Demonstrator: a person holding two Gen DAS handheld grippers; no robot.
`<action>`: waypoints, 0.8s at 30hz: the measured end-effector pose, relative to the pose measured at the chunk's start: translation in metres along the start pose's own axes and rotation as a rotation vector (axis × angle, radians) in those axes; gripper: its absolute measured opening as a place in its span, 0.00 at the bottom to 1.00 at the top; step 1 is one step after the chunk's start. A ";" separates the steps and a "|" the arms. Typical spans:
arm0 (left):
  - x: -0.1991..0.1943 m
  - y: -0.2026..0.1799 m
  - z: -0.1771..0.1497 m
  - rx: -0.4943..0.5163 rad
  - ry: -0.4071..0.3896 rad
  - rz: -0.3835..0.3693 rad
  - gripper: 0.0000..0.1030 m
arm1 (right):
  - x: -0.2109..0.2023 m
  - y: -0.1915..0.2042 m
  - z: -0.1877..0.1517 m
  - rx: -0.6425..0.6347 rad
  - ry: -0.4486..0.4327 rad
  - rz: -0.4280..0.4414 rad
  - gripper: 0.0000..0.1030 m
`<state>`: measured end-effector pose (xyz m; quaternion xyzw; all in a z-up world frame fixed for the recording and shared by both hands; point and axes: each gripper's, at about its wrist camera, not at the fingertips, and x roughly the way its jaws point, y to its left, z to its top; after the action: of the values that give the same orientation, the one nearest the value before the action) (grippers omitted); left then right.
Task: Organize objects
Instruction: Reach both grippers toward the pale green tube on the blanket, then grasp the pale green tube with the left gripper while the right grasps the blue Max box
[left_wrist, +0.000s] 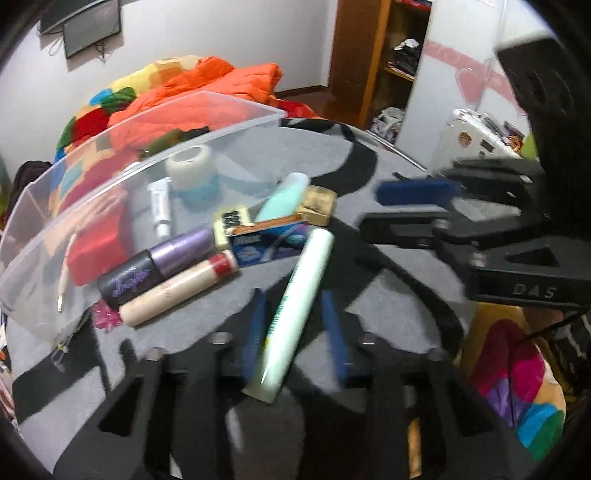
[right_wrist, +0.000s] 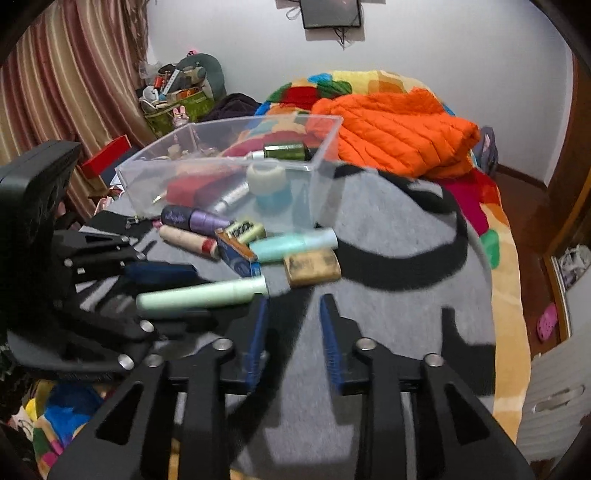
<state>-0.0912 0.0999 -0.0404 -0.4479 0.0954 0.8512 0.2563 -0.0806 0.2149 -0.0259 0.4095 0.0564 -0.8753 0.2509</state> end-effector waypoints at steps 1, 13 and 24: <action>-0.002 -0.001 -0.003 -0.003 -0.005 0.000 0.20 | 0.002 0.002 0.002 -0.012 0.001 0.003 0.31; -0.042 0.023 -0.050 -0.170 -0.031 0.056 0.15 | 0.049 0.032 0.029 -0.129 0.080 0.092 0.31; -0.025 0.022 -0.036 -0.154 -0.080 0.119 0.26 | 0.051 0.043 0.021 -0.133 0.079 0.103 0.12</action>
<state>-0.0653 0.0578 -0.0424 -0.4255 0.0460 0.8870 0.1736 -0.1011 0.1510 -0.0453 0.4283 0.1032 -0.8389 0.3197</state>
